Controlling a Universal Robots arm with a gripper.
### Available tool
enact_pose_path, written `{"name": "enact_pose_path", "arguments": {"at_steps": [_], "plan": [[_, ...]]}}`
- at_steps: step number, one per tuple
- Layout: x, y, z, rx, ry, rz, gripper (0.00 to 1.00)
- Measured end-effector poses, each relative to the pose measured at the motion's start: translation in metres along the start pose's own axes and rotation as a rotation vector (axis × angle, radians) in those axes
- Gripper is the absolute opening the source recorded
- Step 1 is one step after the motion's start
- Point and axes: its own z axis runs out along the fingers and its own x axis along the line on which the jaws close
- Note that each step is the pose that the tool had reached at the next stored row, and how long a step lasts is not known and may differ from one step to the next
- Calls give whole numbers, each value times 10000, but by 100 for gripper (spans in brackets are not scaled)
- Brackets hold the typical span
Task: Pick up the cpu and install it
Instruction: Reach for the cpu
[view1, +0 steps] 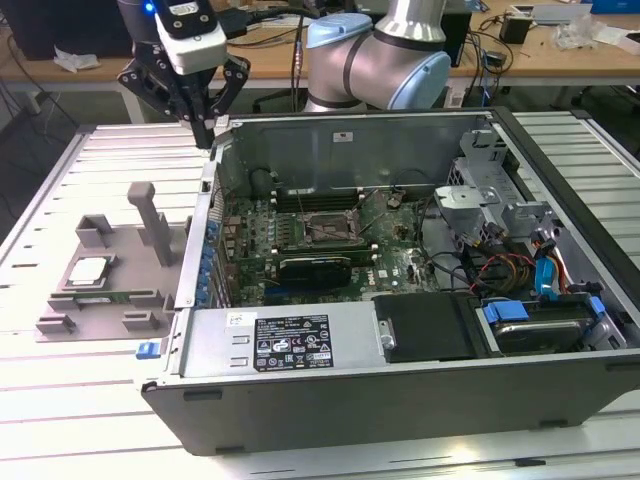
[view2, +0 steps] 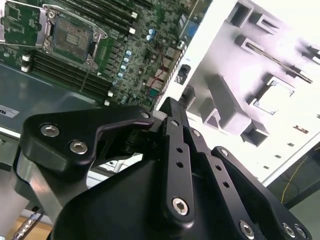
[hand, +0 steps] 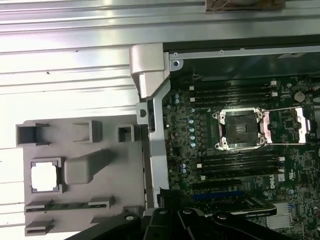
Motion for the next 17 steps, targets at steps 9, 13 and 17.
{"name": "enact_pose_path", "arguments": {"at_steps": [9,13,17], "plan": [[192,75,2,-3,-37,0,11],[256,112,6,-4,-51,-1,11],[318,147,10,-5,-61,-2,11]]}}
